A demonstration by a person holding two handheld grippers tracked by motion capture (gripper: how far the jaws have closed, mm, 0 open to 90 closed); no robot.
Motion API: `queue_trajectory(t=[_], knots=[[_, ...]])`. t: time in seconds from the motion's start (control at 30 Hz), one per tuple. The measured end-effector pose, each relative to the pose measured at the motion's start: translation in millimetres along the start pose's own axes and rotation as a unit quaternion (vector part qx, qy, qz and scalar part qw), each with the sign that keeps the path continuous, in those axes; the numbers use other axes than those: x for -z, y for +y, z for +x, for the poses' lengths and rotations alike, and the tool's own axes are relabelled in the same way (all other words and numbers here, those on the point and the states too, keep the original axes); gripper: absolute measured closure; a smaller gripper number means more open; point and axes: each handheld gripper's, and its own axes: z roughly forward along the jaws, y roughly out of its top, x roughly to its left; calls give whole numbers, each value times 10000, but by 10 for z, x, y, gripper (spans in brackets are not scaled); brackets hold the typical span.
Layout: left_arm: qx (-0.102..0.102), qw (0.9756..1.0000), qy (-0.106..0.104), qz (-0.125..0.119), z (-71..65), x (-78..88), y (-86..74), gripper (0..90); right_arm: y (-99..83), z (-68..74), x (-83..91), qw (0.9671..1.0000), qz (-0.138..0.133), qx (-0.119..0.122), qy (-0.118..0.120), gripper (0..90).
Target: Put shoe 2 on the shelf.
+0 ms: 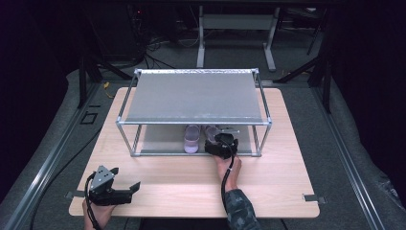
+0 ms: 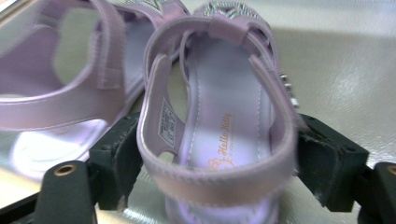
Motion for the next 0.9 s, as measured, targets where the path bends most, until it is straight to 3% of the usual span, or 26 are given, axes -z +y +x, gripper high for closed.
queue_trajectory(t=[0.13, 0.2, 0.23, 0.33, 0.4, 0.43, 0.47, 0.53, 0.6, 0.87, 0.9], knots=[[6, 10000, -15, -9, 2, 5, -14, 0, -1, -62, 47, 9997, 200, 141, 45, 263], [17, 10000, -21, 2, 1, 2, -17, 0, -9, -80, 50, 9997, 204, 73, 127, 306], [16, 10000, -17, -13, 2, -8, -21, 0, -6, -102, 48, 9992, 220, 12, 344, 319], [17, 10000, -43, -23, -4, -18, -20, 0, 2, -77, 52, 9988, 234, -280, 326, 355], [8, 10000, -52, -13, -9, -21, -18, 0, -1, -66, 46, 9985, 200, -321, 395, 357], [20, 10000, -63, -29, -13, -25, -20, 0, 7, -1, 33, 9984, 233, -463, 211, 352], [16, 10000, -70, -24, -13, -26, -21, 0, 11, 20, 30, 9982, 249, -511, 203, 351], [8, 10000, -76, -18, -10, -29, -22, 0, 14, 29, 22, 9968, 260, -523, 549, 345], [24, 10000, -76, -17, -7, -31, -23, 0, 12, 53, 13, 9967, 212, -661, 422, 340], [-33, 9999, -140, 38, -40, -78, -7, 0, 17, 85, 16, 9959, 248, -650, 579, 321], [-62, 9999, -143, 67, -55, -100, 1, 0, 19, 70, 17, 9966, 259, -515, 596, 320]])
